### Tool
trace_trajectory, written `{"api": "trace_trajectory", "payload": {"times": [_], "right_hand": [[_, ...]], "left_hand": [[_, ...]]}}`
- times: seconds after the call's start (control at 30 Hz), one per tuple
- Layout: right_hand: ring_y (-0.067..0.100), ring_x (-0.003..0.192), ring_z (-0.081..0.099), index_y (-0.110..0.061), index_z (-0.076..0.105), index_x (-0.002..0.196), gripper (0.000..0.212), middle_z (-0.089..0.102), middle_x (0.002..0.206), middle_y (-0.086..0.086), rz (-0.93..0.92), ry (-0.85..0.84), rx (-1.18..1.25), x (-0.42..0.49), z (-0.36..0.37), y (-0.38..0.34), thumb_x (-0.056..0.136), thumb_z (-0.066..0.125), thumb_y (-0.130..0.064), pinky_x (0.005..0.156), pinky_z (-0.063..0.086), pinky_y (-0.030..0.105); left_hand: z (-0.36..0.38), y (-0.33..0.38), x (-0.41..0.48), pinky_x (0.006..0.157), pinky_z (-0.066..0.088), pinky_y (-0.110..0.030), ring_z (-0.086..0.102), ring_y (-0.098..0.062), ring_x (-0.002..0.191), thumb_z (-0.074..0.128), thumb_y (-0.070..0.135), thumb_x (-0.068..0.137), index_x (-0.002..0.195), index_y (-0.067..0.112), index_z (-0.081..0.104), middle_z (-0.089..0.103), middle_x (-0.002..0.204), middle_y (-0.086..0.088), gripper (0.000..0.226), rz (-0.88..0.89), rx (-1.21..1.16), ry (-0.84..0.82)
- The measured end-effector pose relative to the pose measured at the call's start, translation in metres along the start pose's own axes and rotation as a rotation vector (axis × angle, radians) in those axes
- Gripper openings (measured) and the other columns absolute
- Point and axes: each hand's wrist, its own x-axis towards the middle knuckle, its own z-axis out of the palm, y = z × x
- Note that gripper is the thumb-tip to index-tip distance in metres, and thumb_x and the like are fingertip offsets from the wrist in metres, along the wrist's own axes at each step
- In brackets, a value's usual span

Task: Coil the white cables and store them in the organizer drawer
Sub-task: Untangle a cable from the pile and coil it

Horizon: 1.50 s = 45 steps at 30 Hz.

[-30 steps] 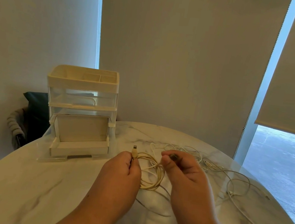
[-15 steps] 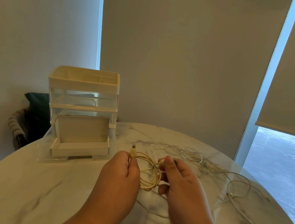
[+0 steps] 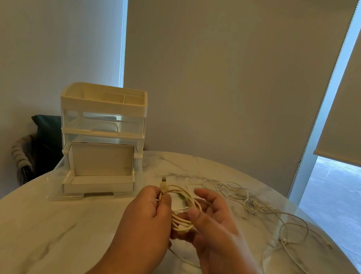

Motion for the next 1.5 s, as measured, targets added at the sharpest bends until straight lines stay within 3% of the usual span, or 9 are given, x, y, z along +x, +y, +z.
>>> {"api": "trace_trajectory", "payload": {"times": [0.17,0.27,0.47,0.67,0.8,1.13,1.23,1.37,1.5], "right_hand": [[0.027,0.079,0.063,-0.010,0.057,0.122,0.067,0.071,0.094,0.012,0.023,0.028,-0.038,-0.004,0.007,-0.004,0.073,0.080,-0.049,0.065,0.045,0.040],[0.023,0.072,0.063,-0.007,0.061,0.114,0.026,0.069,0.094,0.017,0.021,0.136,-0.053,0.000,0.006,-0.003,0.089,0.065,-0.010,0.061,0.047,0.035],[0.030,0.076,0.067,0.001,0.060,0.112,0.039,0.069,0.092,0.021,0.086,0.165,0.042,0.003,0.003,-0.006,0.082,0.053,0.025,0.070,0.056,0.040],[0.035,0.074,0.063,0.004,0.060,0.110,0.039,0.067,0.087,0.023,0.150,0.161,0.035,0.006,-0.002,-0.005,0.081,0.046,0.027,0.083,0.049,0.054],[0.040,0.082,0.067,0.002,0.060,0.112,0.039,0.072,0.093,0.023,0.119,0.156,-0.045,0.006,-0.001,-0.005,0.082,0.049,0.024,0.090,0.049,0.066],[0.013,0.070,0.068,-0.049,0.054,0.109,0.057,0.058,0.107,-0.013,-0.211,0.230,-0.735,-0.002,0.006,-0.007,0.075,0.073,-0.008,0.061,0.056,0.027],[0.016,0.062,0.064,-0.044,0.059,0.094,0.043,0.051,0.104,-0.020,-0.367,0.229,-0.848,0.000,0.004,-0.007,0.073,0.072,-0.009,0.059,0.056,0.038],[0.011,0.084,0.059,-0.033,0.067,0.078,0.033,0.057,0.092,-0.015,-0.564,0.263,-0.967,0.003,0.000,-0.009,0.078,0.070,0.001,0.068,0.044,0.012],[0.013,0.092,0.067,-0.029,0.077,0.080,0.021,0.071,0.091,-0.007,-0.520,0.240,-0.597,0.000,0.005,-0.007,0.090,0.069,-0.013,0.077,0.051,0.019]], "left_hand": [[-0.003,0.000,0.002,0.048,0.052,-0.020,0.066,-0.004,0.058,0.046,0.029,0.103,0.090,0.028,0.061,0.071,0.071,0.009,0.020,0.021,-0.051,0.008],[-0.002,-0.002,0.004,0.056,0.055,-0.026,0.067,-0.003,0.064,0.048,0.029,0.102,0.092,0.031,0.062,0.072,0.075,0.012,0.018,0.036,-0.041,-0.018],[-0.003,-0.002,0.004,0.063,0.056,-0.027,0.065,0.001,0.068,0.055,0.032,0.098,0.092,0.036,0.067,0.069,0.079,0.023,0.014,0.074,-0.019,-0.037],[-0.003,0.001,0.000,0.052,0.049,-0.016,0.064,-0.001,0.058,0.062,0.029,0.094,0.088,0.029,0.075,0.073,0.071,0.010,0.014,0.051,-0.148,-0.095],[0.000,-0.001,0.001,0.060,0.057,-0.031,0.069,-0.021,0.067,0.062,0.027,0.095,0.083,0.029,0.076,0.074,0.074,0.000,0.019,0.005,-0.231,-0.103],[0.002,-0.002,-0.001,0.051,0.048,-0.016,0.066,-0.005,0.060,0.060,0.027,0.097,0.086,0.025,0.074,0.073,0.072,0.008,0.017,0.062,-0.125,-0.064],[0.001,-0.001,-0.001,0.055,0.054,-0.021,0.068,-0.008,0.062,0.060,0.027,0.097,0.085,0.026,0.074,0.073,0.072,0.007,0.018,0.064,-0.125,-0.057],[-0.003,0.003,-0.001,0.050,0.053,-0.026,0.066,-0.014,0.056,0.060,0.024,0.097,0.079,0.020,0.074,0.072,0.068,-0.001,0.023,-0.008,-0.194,-0.062],[-0.006,0.001,0.004,0.053,0.054,-0.034,0.061,-0.017,0.049,0.056,0.028,0.099,0.078,0.017,0.069,0.067,0.065,-0.003,0.027,-0.001,-0.131,0.005]]}}
